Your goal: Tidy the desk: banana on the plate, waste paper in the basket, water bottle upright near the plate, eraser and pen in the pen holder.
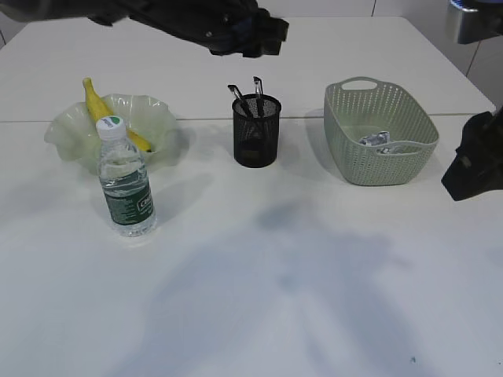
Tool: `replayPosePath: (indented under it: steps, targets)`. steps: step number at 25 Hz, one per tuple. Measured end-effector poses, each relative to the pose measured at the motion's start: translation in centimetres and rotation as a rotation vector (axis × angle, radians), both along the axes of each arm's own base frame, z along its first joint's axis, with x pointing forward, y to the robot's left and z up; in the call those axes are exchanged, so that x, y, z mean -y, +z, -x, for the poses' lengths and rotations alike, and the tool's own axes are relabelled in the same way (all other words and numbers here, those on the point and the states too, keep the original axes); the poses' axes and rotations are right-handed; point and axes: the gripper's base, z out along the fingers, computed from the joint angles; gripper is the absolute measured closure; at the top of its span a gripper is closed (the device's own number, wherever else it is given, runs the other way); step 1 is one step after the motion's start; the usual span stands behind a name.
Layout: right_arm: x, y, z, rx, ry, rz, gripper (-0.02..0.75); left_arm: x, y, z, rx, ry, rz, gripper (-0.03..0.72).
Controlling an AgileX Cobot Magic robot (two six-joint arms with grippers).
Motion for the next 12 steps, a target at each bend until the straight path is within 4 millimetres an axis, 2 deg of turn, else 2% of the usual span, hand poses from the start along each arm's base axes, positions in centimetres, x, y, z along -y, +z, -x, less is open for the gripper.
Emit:
replayPosePath:
  steps: [3, 7, 12]
  targets:
    - [0.0, 0.1, -0.1, 0.014, 0.0, -0.005, 0.337, -2.2, 2.7, 0.5, -0.018, -0.005, -0.003, 0.419]
    - [-0.1, 0.1, -0.2, 0.025, 0.003, -0.007, 0.337, -6.6, 5.5, 0.8, -0.085, 0.053, 0.002, 0.419]
    - [0.1, 0.3, -0.7, 0.082, 0.017, 0.02, 0.337, -13.1, 6.7, 1.5, -0.216, 0.207, -0.191, 0.418]
